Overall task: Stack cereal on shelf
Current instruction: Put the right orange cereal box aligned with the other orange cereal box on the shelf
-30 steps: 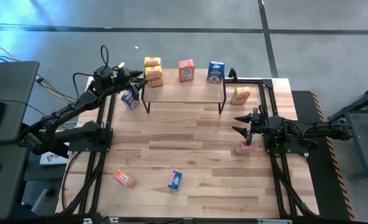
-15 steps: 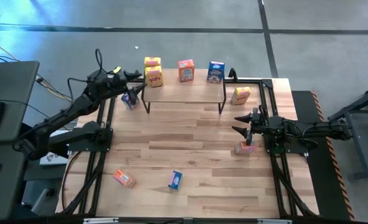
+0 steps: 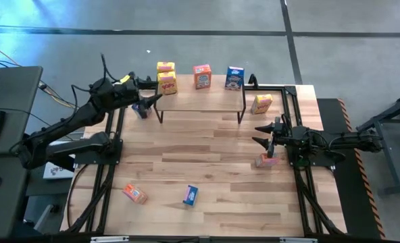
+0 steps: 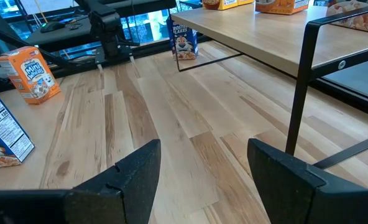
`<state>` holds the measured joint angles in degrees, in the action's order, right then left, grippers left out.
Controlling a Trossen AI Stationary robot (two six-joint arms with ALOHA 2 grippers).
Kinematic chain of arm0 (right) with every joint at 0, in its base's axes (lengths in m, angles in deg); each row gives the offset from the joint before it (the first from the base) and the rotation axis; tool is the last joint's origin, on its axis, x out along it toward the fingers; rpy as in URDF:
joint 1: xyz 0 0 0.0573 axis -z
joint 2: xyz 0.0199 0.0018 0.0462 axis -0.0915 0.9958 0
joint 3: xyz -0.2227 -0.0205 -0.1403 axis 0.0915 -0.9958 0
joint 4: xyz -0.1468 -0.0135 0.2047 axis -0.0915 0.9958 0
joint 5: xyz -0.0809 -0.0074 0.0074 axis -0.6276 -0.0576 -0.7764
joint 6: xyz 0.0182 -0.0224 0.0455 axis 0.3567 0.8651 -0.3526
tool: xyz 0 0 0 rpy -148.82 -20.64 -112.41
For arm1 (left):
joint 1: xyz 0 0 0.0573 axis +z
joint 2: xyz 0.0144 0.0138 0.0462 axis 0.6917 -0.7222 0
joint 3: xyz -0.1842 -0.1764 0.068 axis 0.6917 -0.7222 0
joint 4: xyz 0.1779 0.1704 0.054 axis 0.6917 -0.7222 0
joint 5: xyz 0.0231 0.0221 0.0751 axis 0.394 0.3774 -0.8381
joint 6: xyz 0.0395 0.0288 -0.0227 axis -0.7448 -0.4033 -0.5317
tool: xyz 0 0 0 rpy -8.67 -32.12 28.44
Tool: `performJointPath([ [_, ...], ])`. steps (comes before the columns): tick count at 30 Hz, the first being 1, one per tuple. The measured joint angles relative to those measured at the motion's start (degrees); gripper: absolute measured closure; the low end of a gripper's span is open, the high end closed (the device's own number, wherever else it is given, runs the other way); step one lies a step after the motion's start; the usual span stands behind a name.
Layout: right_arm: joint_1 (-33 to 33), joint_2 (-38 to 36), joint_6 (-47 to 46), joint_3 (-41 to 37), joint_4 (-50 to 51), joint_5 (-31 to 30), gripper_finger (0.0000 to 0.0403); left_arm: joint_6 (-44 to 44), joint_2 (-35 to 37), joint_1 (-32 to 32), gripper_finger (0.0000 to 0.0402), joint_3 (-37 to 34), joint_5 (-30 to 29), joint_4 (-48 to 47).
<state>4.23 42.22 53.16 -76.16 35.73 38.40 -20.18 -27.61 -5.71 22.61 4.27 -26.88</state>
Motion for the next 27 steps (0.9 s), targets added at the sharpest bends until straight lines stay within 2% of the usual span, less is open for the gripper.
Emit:
performJointPath([
  [5,0.0,0.0,0.0,0.0,0.0,0.0,0.0171,1.1,0.0,-3.9,0.0145,3.0,-1.2,-0.3],
  [17,0.0,0.0,0.0,0.0,-0.5,-0.4,0.0171,1.7,-0.9,-15.3,0.0145,6.4,-15.6,-3.5],
  [27,0.0,0.0,1.7,0.0,-1.6,0.9,0.0168,3.3,-7.1,-24.9,0.0145,6.4,-24.1,-3.3],
])
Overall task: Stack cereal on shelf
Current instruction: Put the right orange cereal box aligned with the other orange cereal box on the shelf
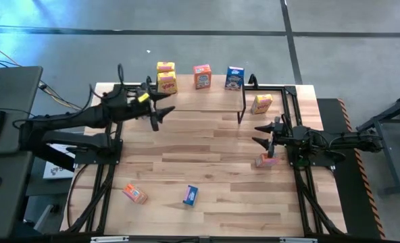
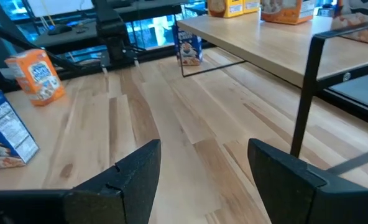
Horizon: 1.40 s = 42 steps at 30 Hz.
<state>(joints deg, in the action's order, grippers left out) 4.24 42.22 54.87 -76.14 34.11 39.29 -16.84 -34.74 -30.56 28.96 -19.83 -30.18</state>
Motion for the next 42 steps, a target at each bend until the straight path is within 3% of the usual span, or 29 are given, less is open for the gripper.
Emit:
performJointPath([
  [11,0.0,0.0,3.3,0.0,-3.1,3.5,0.0103,0.3,-4.2,-8.9,0.0145,0.2,-7.8,3.2],
  [18,0.0,0.0,3.5,0.0,-2.1,3.3,0.01,0.8,-6.1,-12.7,0.0145,3.9,-11.9,-0.4],
  [25,0.0,0.0,13.5,0.0,-1.2,-1.4,0.01,0.8,-8.5,-14.7,0.0145,7.8,-13.3,-3.5],
  [35,0.0,0.0,11.0,0.0,-2.0,-2.1,0.01,0.8,-11.3,-15.9,0.0145,11.3,-13.5,-4.8],
  [42,0.0,0.0,5.7,0.0,-9.3,-0.5,0.01,0.8,-11.6,-15.9,0.0145,11.9,-13.5,-5.0],
])
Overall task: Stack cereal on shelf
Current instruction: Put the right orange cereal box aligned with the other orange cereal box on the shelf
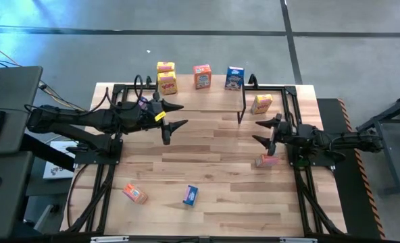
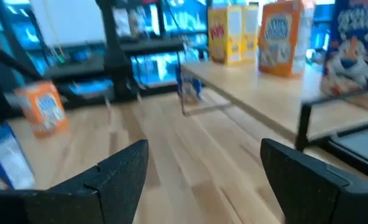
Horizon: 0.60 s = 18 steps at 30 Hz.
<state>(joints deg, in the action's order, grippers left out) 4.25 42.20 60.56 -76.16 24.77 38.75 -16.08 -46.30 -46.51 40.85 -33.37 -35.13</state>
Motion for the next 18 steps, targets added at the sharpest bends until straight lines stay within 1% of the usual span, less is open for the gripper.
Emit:
performJointPath([
  [3,0.0,0.0,-0.2,0.6,-2.4,4.0,0.01,0.0,0.0,0.0,0.0145,0.0,-0.2,0.0],
  [6,0.0,0.0,-1.8,4.3,1.2,8.7,0.01,0.0,0.0,0.0,0.0145,0.0,-0.4,-0.8],
  [9,0.0,0.6,-5.5,10.1,10.1,11.6,0.01,0.0,0.0,0.0,0.0145,0.0,-0.4,-1.7],
  [12,-0.4,2.8,-8.3,17.3,21.4,12.4,0.01,0.0,0.0,0.0,0.0145,0.0,-0.4,-1.7],
  [18,-2.2,11.6,-14.2,32.6,42.4,14.4,0.01,0.0,0.0,0.0,0.0145,0.0,-0.4,-1.7],
])
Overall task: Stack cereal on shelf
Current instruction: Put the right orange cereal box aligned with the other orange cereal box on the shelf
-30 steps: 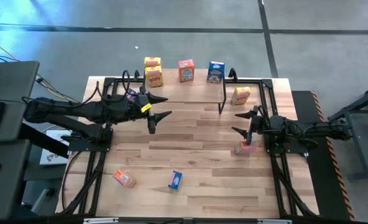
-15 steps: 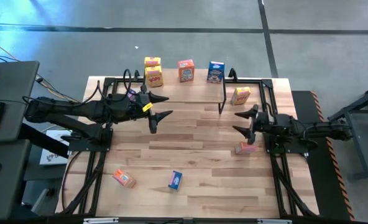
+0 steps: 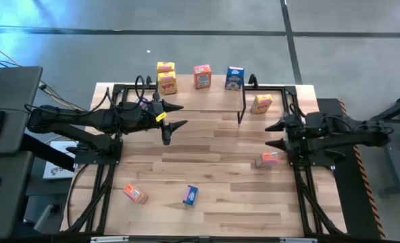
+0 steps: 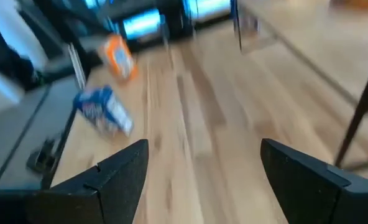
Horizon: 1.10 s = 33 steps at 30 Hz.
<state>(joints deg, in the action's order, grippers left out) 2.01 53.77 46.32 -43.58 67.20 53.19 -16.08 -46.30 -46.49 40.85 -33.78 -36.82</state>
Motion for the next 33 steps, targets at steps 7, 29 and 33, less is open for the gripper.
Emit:
performJointPath([
  [7,-3.4,13.7,-4.4,13.4,20.3,1.0,0.01,0.0,0.0,0.0,0.0145,0.0,0.0,0.0],
  [29,-17.1,35.3,-12.1,18.3,35.3,-1.8,0.01,0.0,0.0,0.1,0.0145,0.0,0.0,0.0],
  [33,-19.1,38.8,-13.5,18.3,36.8,-4.0,0.01,0.0,0.0,0.1,0.0145,0.0,0.0,0.0],
])
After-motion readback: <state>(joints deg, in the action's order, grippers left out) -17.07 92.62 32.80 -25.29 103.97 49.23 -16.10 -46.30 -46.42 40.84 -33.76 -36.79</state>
